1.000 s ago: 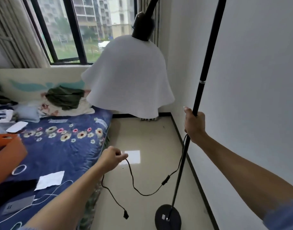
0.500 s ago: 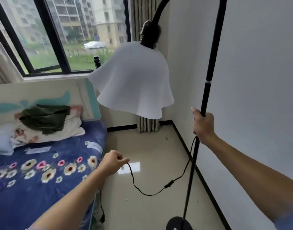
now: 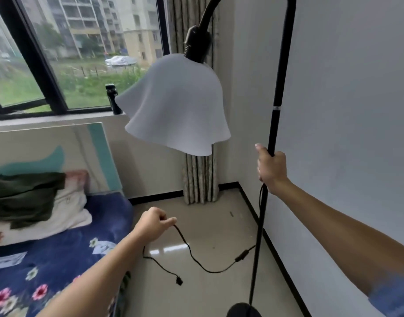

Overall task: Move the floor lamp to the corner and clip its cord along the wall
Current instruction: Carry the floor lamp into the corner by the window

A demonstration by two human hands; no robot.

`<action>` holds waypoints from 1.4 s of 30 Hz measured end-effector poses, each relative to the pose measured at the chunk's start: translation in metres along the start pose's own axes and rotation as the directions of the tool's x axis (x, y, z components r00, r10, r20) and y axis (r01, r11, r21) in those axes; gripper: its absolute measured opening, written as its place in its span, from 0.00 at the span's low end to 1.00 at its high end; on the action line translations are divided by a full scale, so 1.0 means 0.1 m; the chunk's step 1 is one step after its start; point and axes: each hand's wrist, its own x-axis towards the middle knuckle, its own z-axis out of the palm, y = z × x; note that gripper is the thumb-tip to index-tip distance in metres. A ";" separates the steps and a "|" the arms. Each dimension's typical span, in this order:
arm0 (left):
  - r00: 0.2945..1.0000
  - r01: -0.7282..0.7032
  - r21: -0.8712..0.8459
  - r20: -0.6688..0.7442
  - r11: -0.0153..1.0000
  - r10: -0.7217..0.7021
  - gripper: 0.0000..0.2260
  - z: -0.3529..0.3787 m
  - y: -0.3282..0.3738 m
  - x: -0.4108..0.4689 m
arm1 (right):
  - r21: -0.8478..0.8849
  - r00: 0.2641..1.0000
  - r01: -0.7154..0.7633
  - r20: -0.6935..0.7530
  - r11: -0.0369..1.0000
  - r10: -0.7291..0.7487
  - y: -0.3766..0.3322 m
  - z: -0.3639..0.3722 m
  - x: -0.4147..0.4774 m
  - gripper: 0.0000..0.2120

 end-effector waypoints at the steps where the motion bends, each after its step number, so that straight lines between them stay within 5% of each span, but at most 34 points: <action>1: 1.000 -0.002 -0.005 0.004 1.000 0.002 0.26 -0.01 -0.01 0.21 | 0.003 1.000 -0.001 0.003 1.000 0.001 0.03 0.10 0.19 0.26; 23: 0.984 0.009 -0.086 0.176 0.996 0.007 0.17 -0.11 0.15 5.19 | 0.108 0.998 0.037 -0.045 0.993 -0.032 0.73 2.04 4.38 0.25; 33: 0.984 0.151 -0.081 0.111 0.985 -0.141 0.17 0.21 0.68 6.68 | 0.155 0.992 0.014 0.124 0.988 -0.033 1.46 2.53 6.42 0.27; 42: 0.962 0.270 -0.067 0.070 0.960 -0.266 0.19 0.35 0.84 7.29 | 0.099 0.975 -0.073 0.219 0.992 0.049 2.05 2.90 7.40 0.21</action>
